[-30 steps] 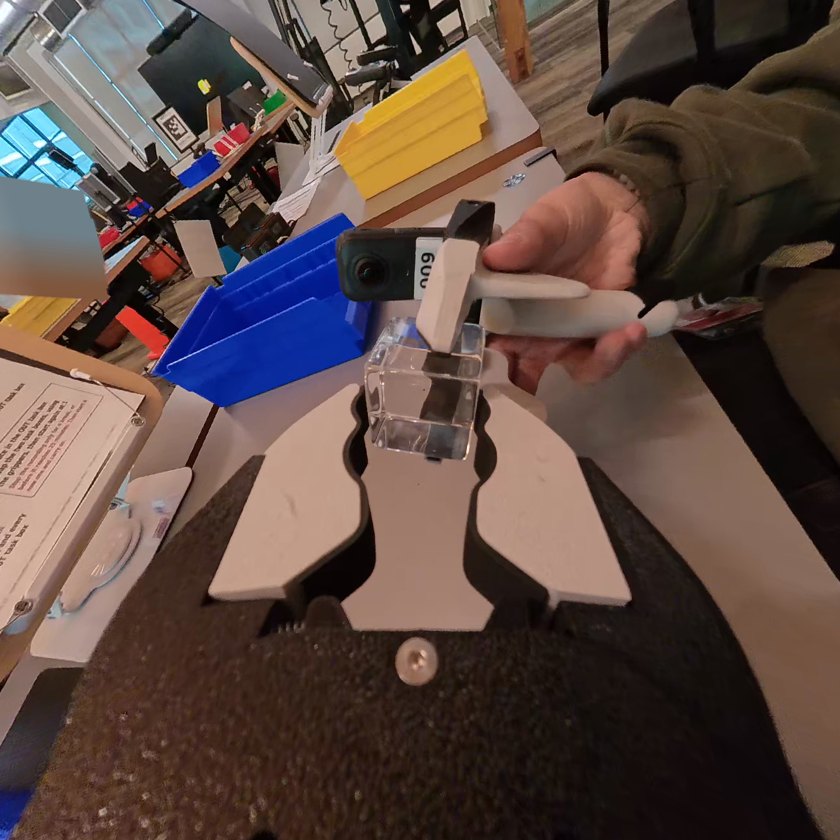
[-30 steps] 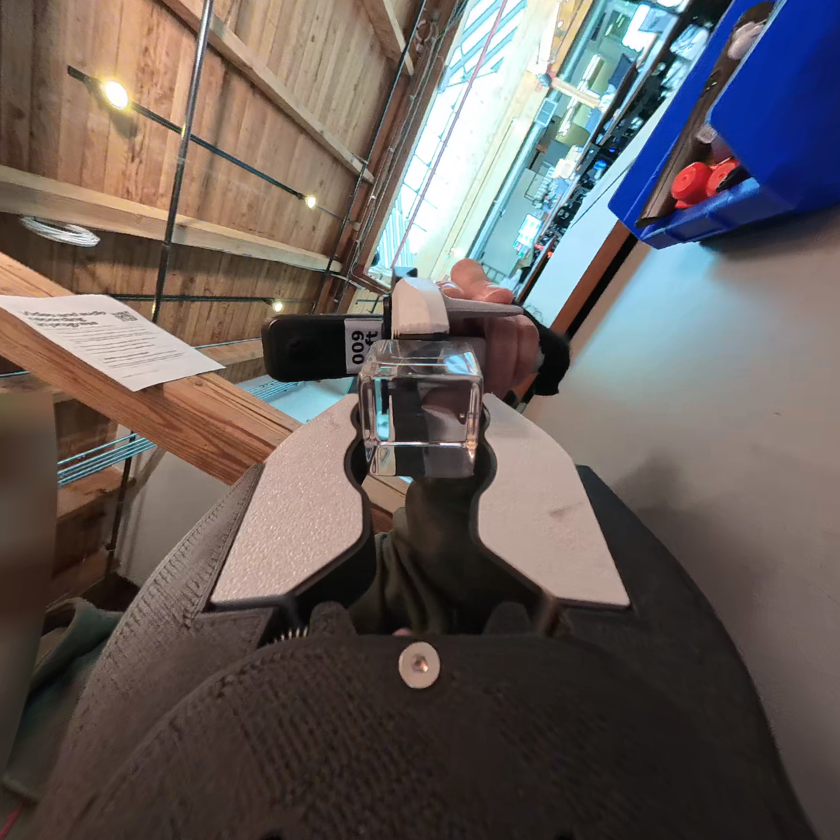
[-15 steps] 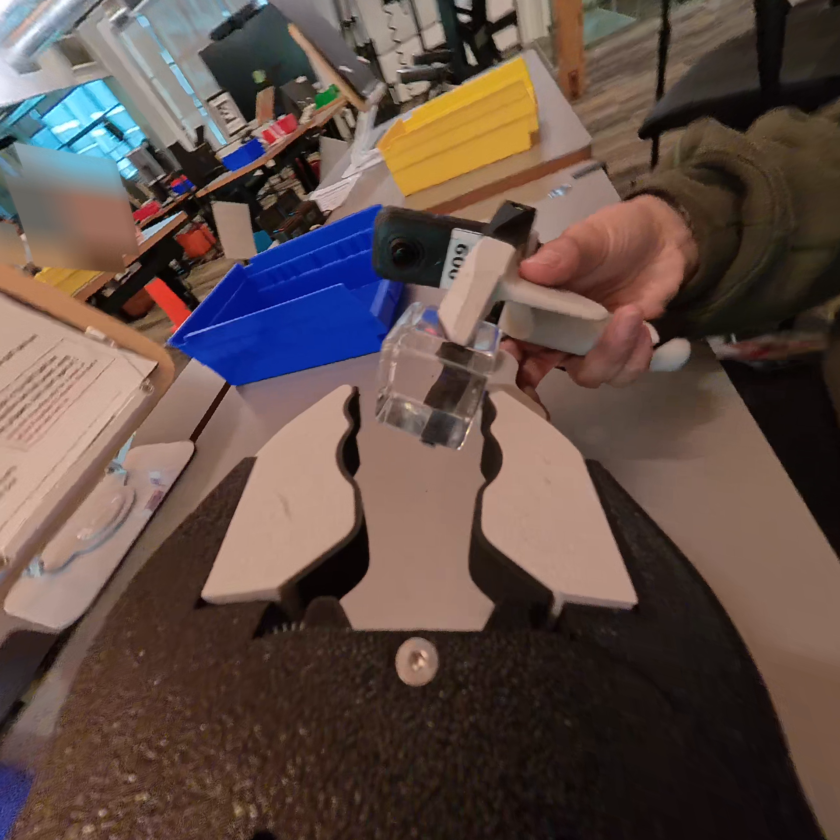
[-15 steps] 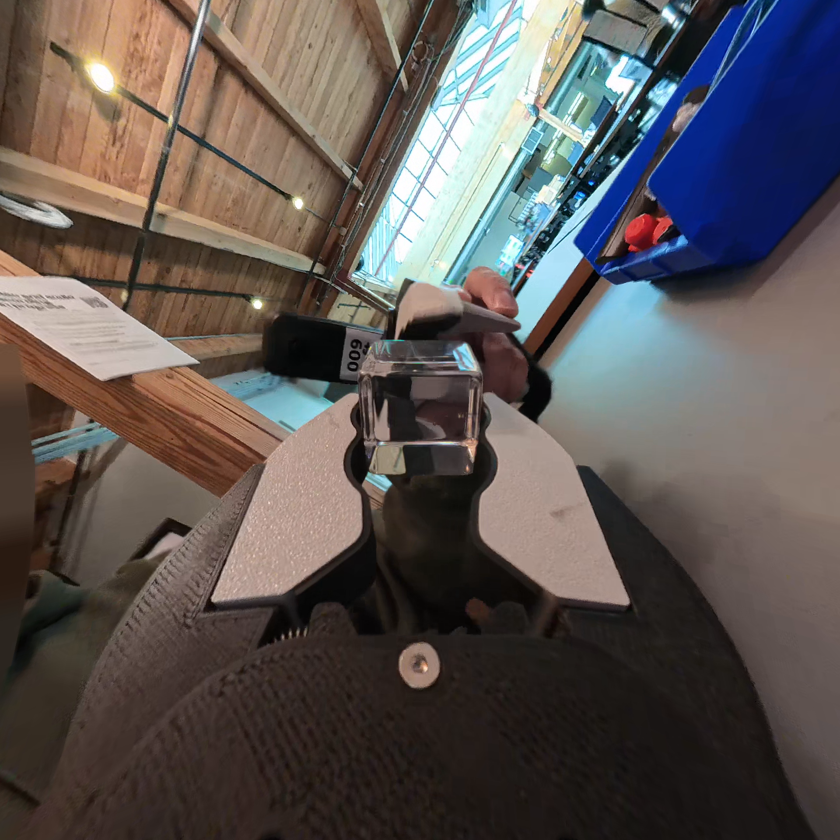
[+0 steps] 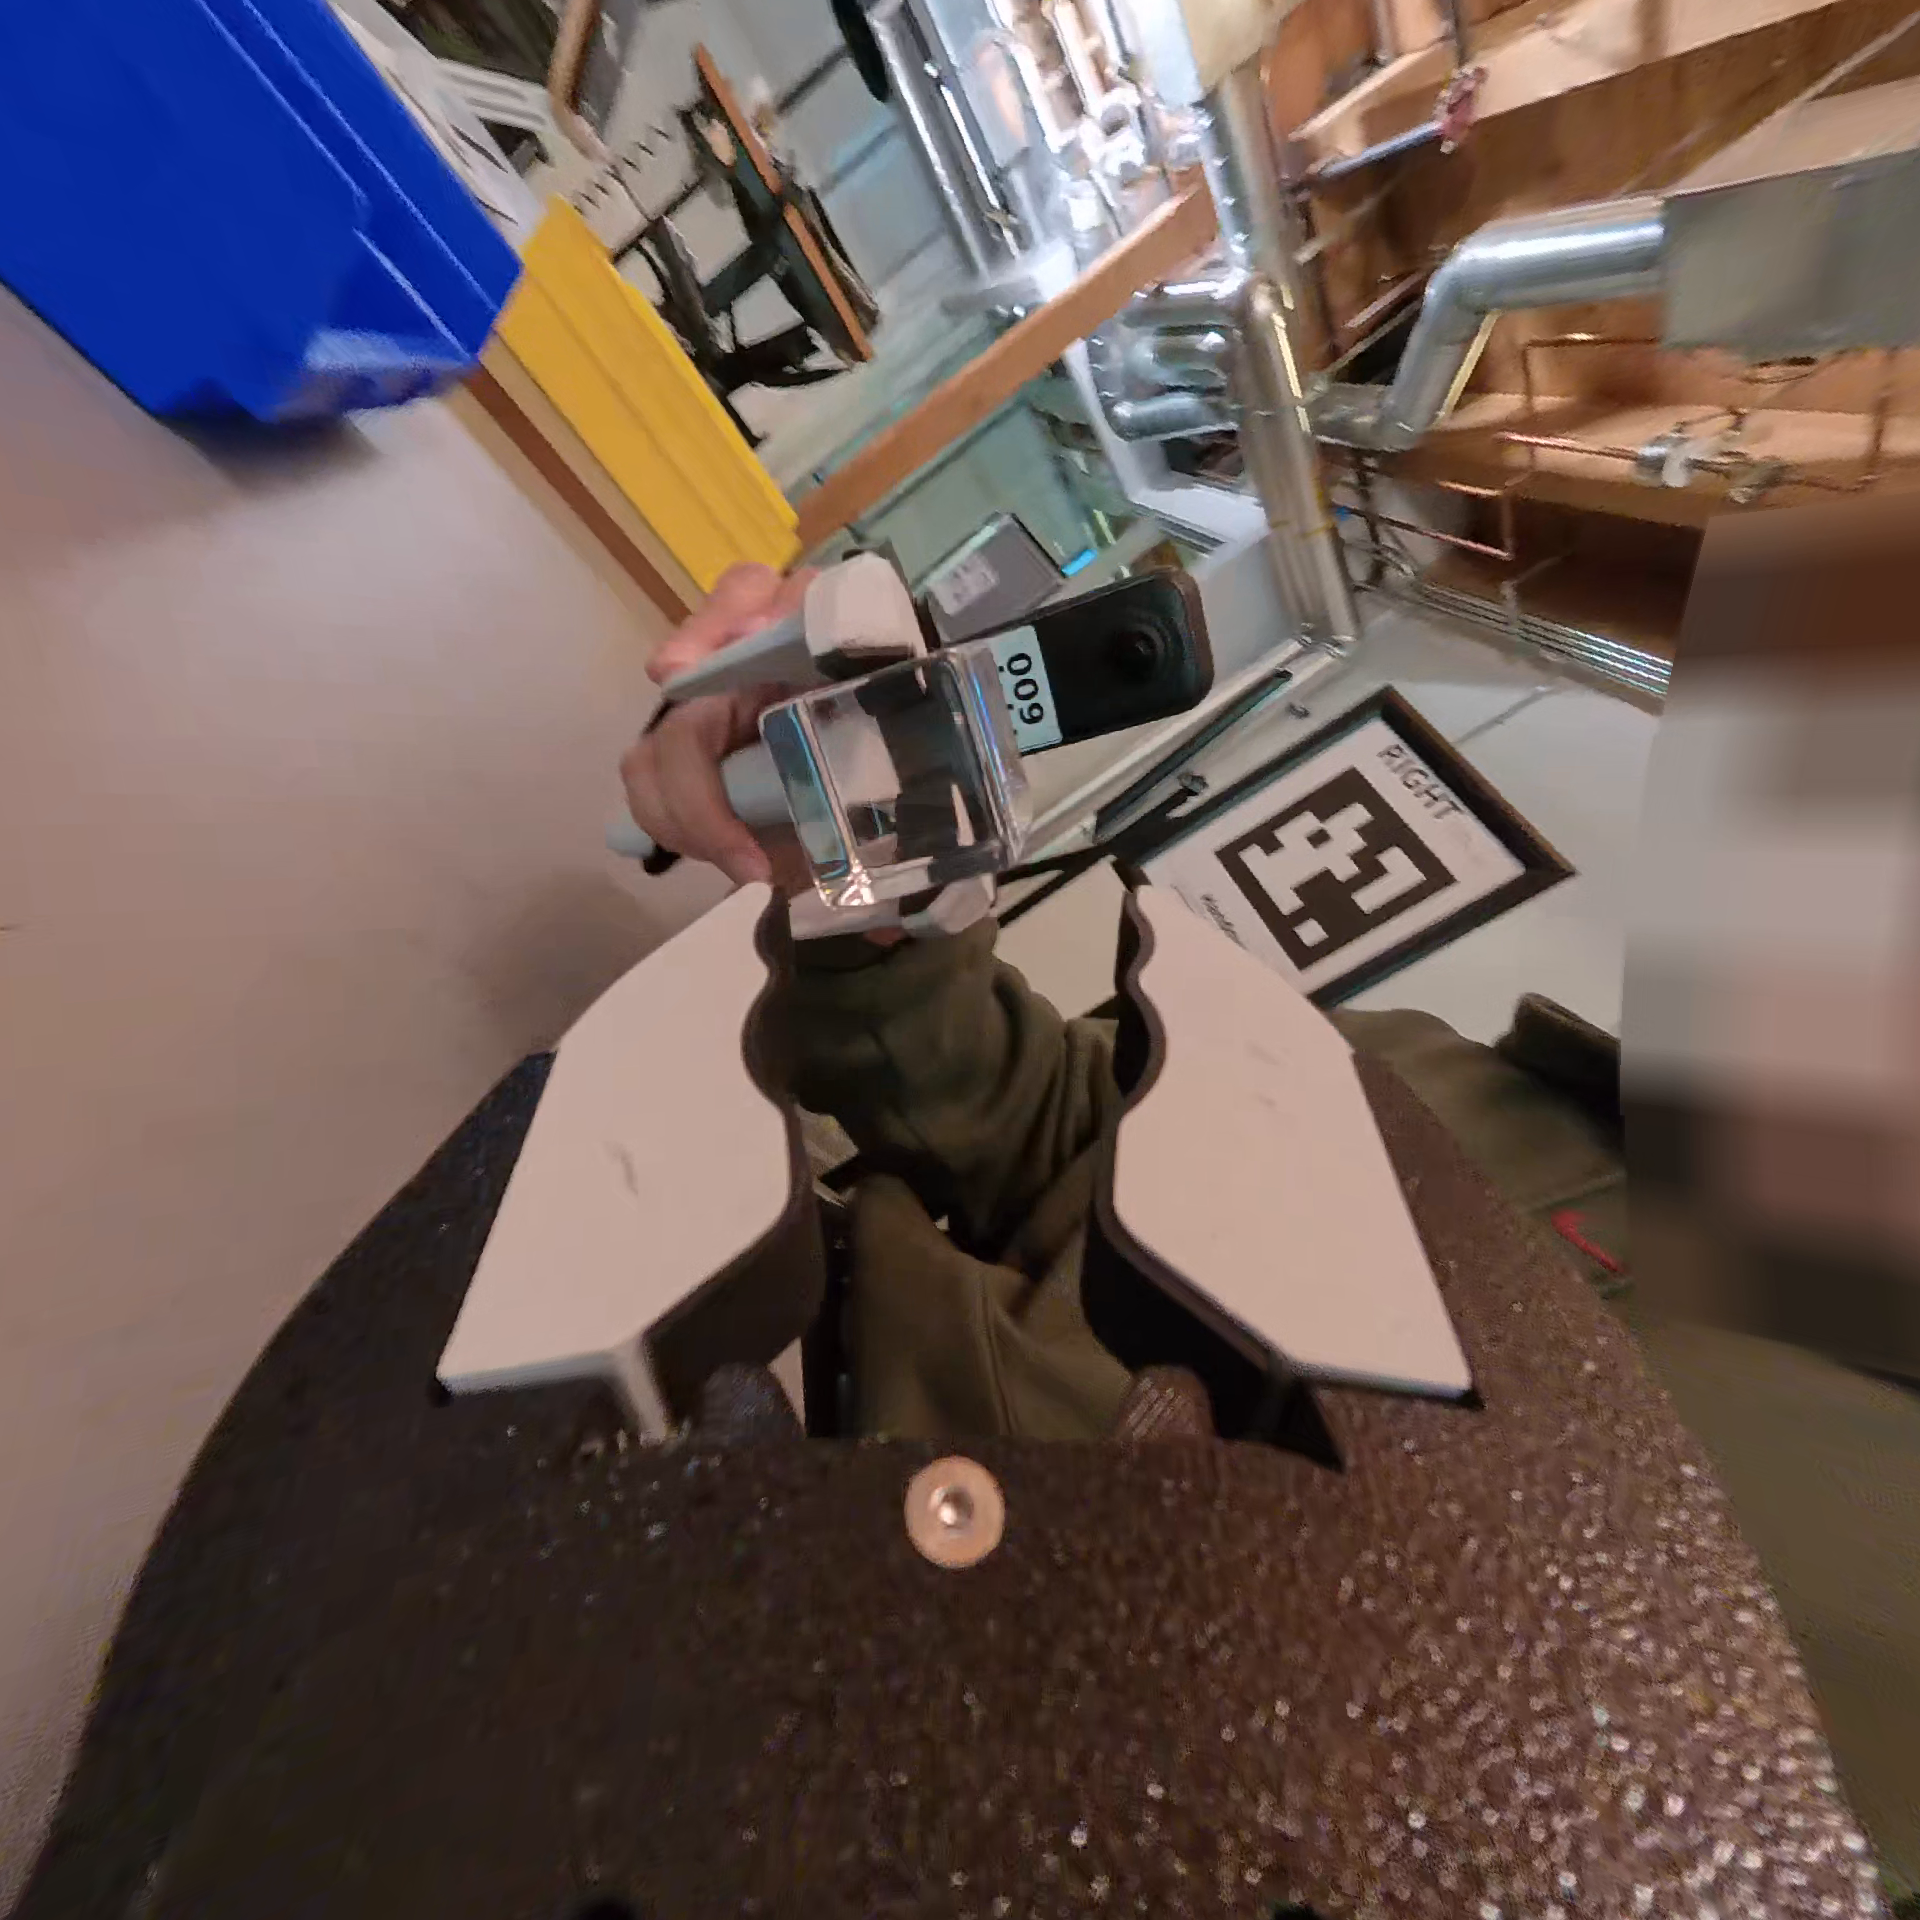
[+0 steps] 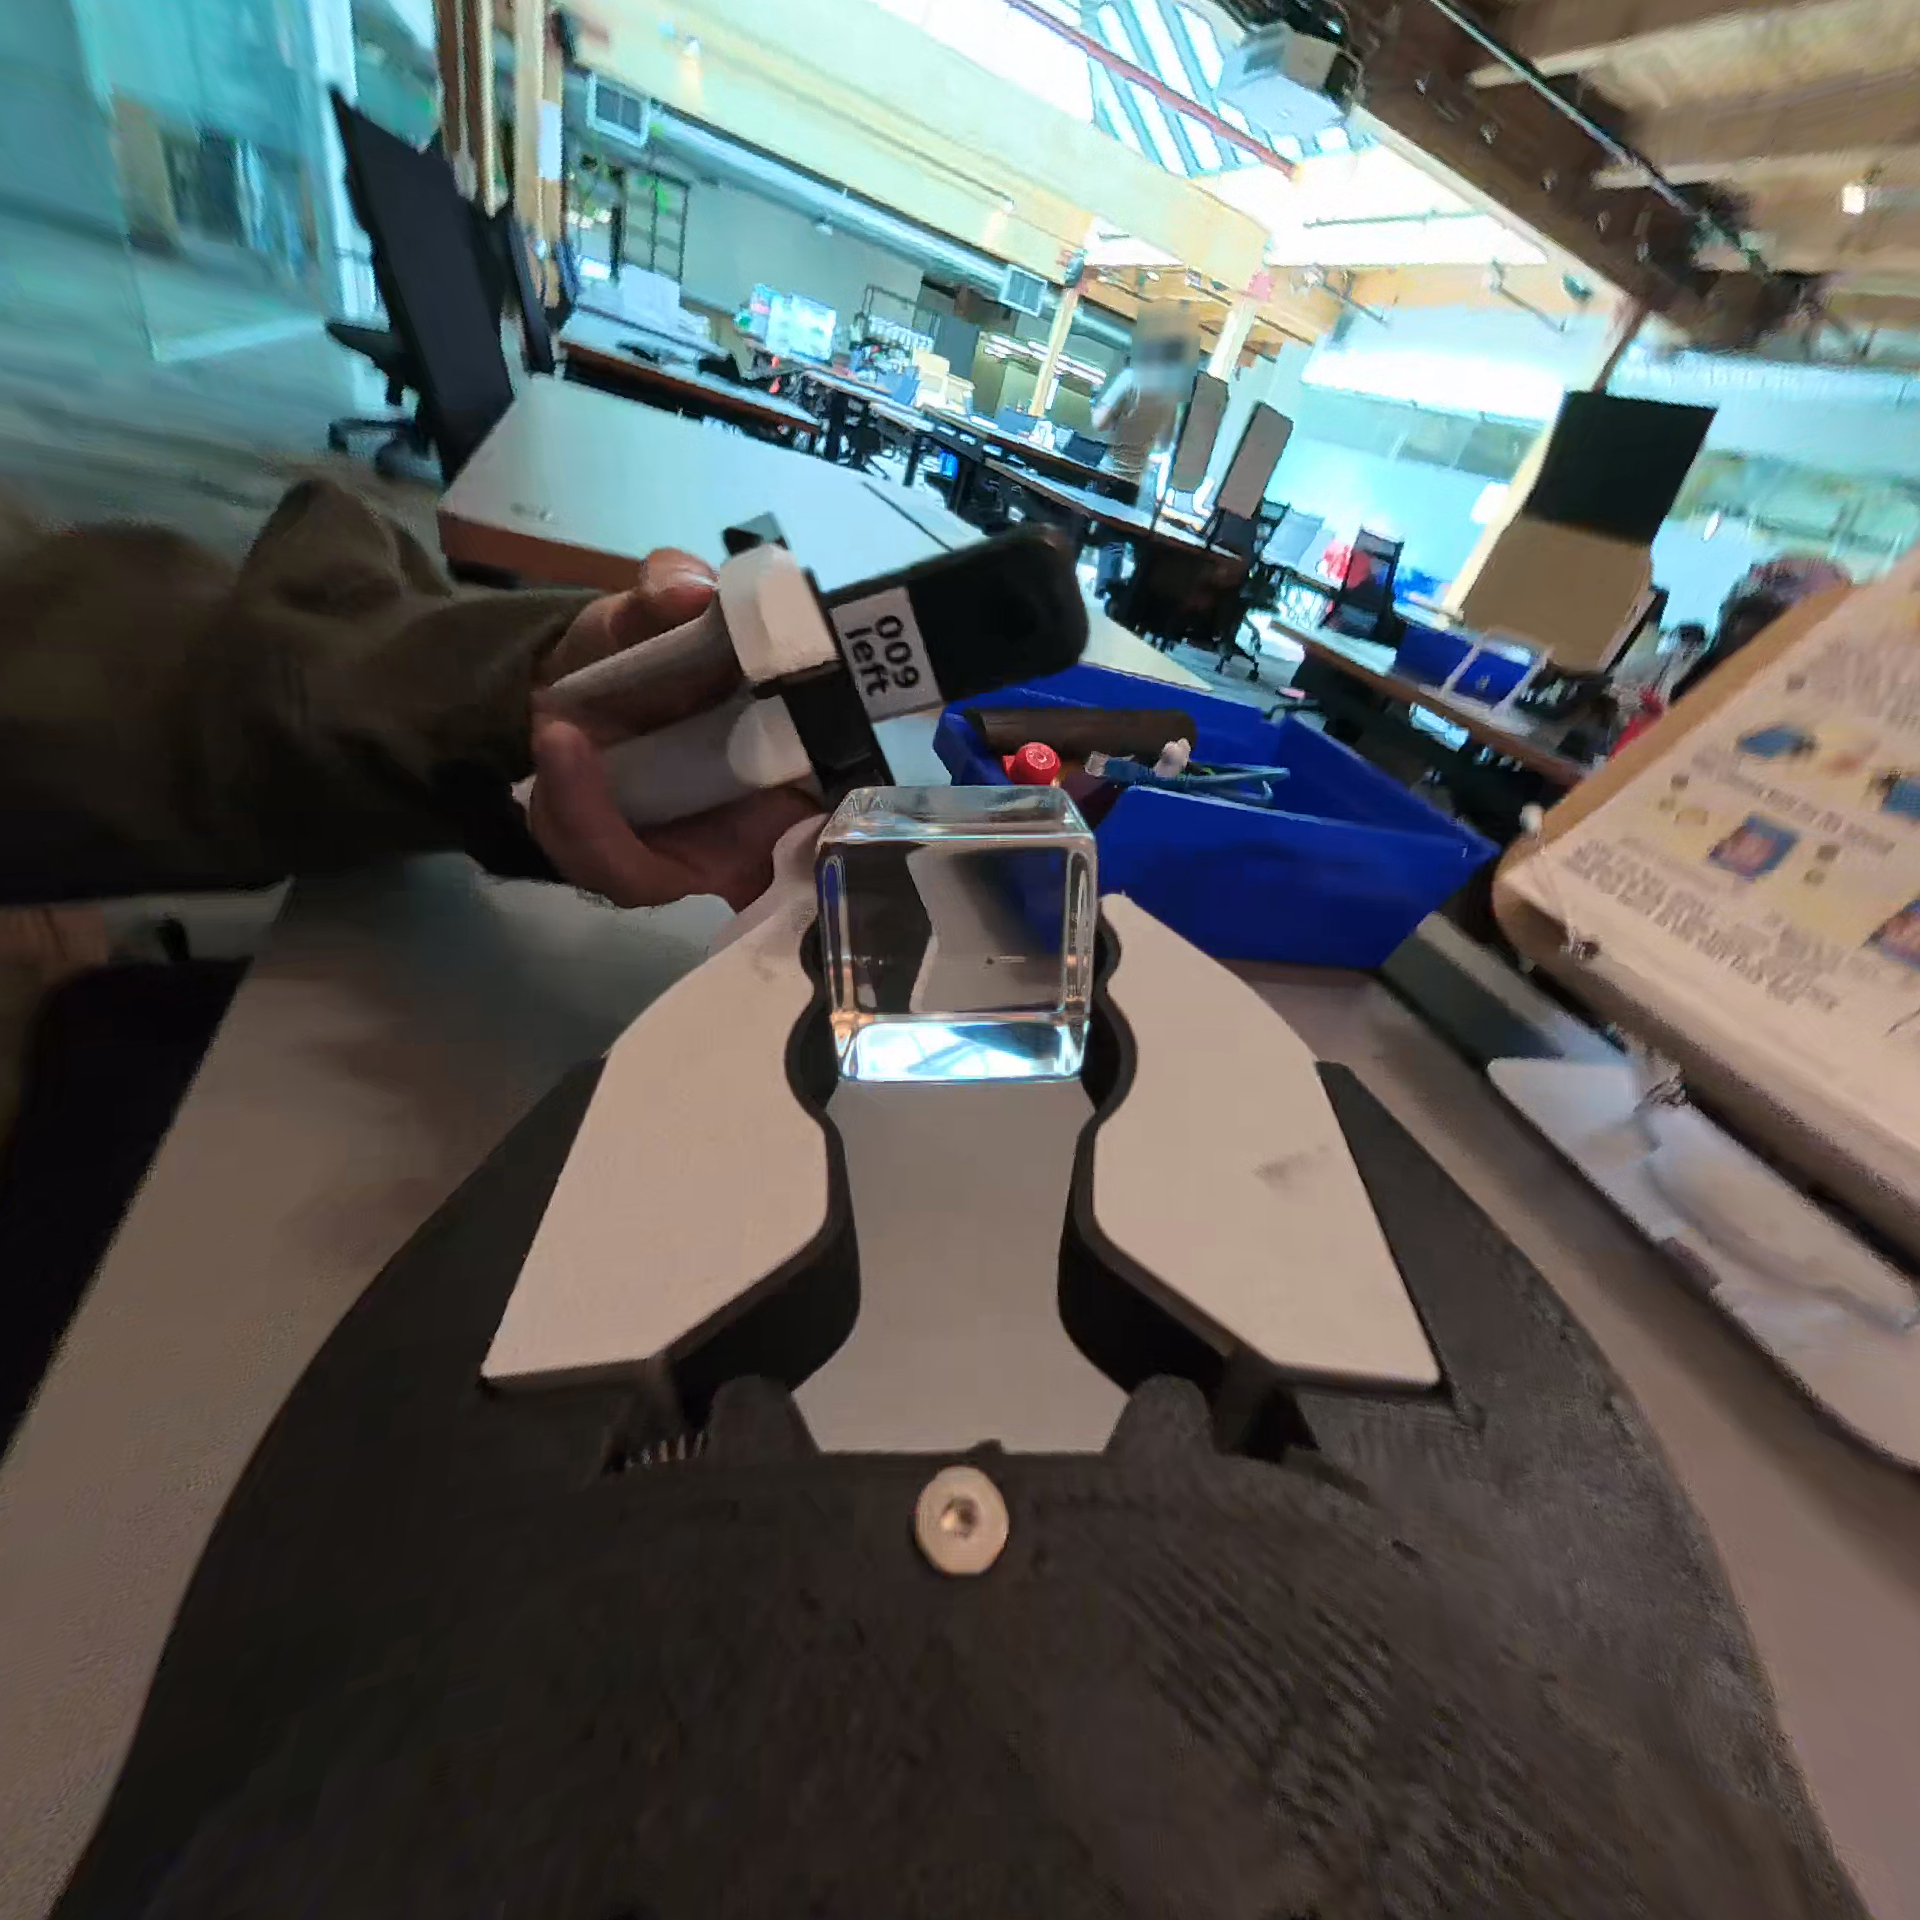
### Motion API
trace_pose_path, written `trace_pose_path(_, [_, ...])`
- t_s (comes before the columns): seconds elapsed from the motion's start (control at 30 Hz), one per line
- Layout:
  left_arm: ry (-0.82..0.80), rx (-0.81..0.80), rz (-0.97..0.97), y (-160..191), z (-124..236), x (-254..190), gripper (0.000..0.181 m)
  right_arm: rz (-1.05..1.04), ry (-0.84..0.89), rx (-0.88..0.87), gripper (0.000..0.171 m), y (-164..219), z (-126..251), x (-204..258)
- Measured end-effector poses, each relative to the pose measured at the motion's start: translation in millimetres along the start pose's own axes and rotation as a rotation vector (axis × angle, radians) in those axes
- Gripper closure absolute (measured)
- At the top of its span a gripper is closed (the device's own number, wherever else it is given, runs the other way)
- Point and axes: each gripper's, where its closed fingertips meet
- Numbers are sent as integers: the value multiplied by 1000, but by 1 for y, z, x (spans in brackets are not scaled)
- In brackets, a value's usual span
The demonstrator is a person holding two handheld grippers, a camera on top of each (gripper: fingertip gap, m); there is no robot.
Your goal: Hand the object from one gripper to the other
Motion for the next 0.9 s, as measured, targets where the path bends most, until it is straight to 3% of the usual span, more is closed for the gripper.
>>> trace_pose_path(0.1, [1, 57, -5, 13, -5, 4, 118, 167, -62, 9, 126, -2, -3, 13])
trace_pose_path(0.27, [32, 67, 5, 18, -9, 2, 128, 296, -148, 51, 126, 5, -11, 32])
trace_pose_path(0.5, [19, 7, -147, 12, -6, 13, 137, 241, -93, 115, 122, 10, -14, 25])
trace_pose_path(0.6, [-8, -43, -288, 1, -3, 12, 137, -62, -29, 46, 97, -2, -12, 13])
trace_pose_path(0.7, [-54, -98, -528, -14, 6, 9, 137, -654, 6, 5, 73, -4, -8, 3])
trace_pose_path(0.77, [-70, -106, -721, -19, 9, 6, 137, -1078, -66, -33, 76, -4, -10, 11])
trace_pose_path(0.83, [-48, -106, -903, -17, 10, 0, 137, -1293, -117, -124, 91, -4, -13, 13])
trace_pose_path(0.9, [-53, -96, -1034, -16, 11, 0, 137, -1418, -90, -189, 88, 2, -19, 9])
Point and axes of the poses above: each gripper's, where its closed fingertips meet, z back along the fingers, y out of its underside, x = y × z across the jaws, and after that the axes turned 10 degrees about -x, right-handed
